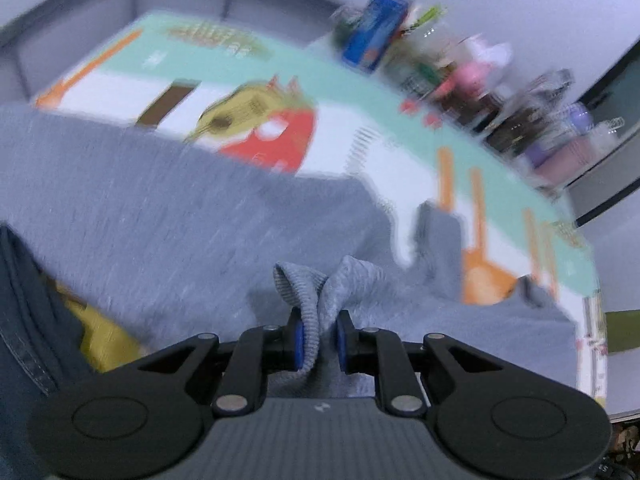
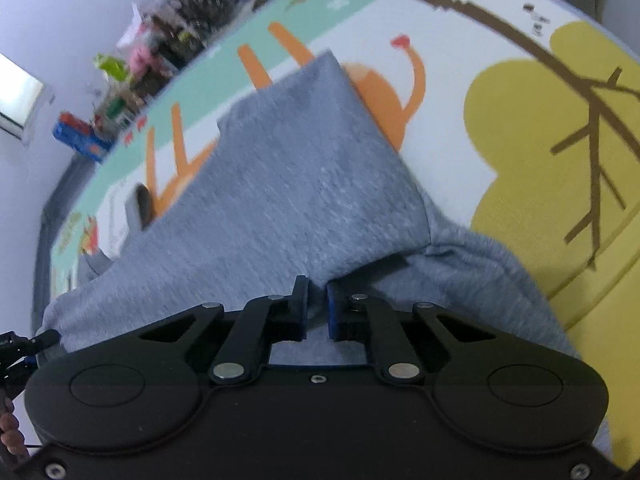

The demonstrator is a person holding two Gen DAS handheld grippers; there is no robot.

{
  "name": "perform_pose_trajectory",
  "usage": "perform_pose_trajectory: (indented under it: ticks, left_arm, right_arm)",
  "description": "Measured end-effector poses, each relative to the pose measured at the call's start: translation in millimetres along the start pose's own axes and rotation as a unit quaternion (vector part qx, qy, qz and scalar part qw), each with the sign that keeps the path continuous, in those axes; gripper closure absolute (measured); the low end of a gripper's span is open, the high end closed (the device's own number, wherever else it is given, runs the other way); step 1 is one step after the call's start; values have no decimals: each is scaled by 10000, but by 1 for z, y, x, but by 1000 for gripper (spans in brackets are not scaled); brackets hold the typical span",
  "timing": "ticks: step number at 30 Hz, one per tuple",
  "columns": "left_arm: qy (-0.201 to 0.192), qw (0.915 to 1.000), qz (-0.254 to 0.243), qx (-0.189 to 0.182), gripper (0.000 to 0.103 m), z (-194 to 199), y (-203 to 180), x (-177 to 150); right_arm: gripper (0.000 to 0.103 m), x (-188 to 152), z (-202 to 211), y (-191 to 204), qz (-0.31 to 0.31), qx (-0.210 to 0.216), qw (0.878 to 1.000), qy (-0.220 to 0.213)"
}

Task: Fold clothes
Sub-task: 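Straighten the sleeve across the body with the left gripper and open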

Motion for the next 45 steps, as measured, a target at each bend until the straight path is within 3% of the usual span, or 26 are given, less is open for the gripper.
perform_pose_trajectory:
  ticks: [2,6,8,12,17,20,25,29,32,37,41,42,43,45]
  left_arm:
    - [154,9998,137,79,81,-12,9,-2]
    - [179,9991,280,264,55,-22,18,-5]
    - [103,9987,264,427,49,-21,18,-5]
    - [-124,9976,114,672,46,-7,13,-4]
    - [-449,9933,157,1050,39,18,7,-3]
    - [-585,9936,19,965,35,27,-2,-4]
    - [-556,9959,-366,618,35,25,-26,-10]
    - [-384,9958,-733,389,44,12,-47,-21]
    - [-246,9943,-997,287,46,1,-59,-31]
    - [-56,9925,-1072,580,46,-20,-59,-39]
    - [52,9920,-1048,709,52,-31,-47,-40]
    - [80,9920,-1011,747,56,-32,-44,-39]
    - [114,9926,-940,765,58,-33,-39,-38]
    - [147,9940,-783,746,64,-34,-32,-37]
  right_arm:
    - [94,-2,-9,-1,-13,-104,9999,67]
    - [94,-2,-15,-2,69,-221,9996,131]
    - [93,-2,-17,-2,163,-282,9993,170]
    - [85,1,-13,1,191,-452,9985,231]
    - [84,4,17,13,523,-640,9966,-45]
    - [84,8,35,20,630,-737,9949,-281]
    - [85,20,51,30,755,-566,9940,-554]
    - [89,28,46,39,853,-419,9941,-532]
    - [89,31,34,44,936,-432,9936,-456]
    - [90,31,2,40,987,-586,9932,-175]
    - [91,33,-21,25,1007,-874,9911,-27]
    - [92,35,-25,19,985,-956,9905,-17]
    - [101,37,-27,14,971,-994,9903,-31]
    - [103,41,-28,4,935,-959,9910,-61]
Point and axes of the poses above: each gripper's, at about its wrist camera, not at the fingertips, and z roughly against the way its jaws point, y to its left, x to its top, the point moved 2 cm from there along -z, roughly the way its jaws point, and after that the axes turned 5 degrees about y, right-handed, at the moved point
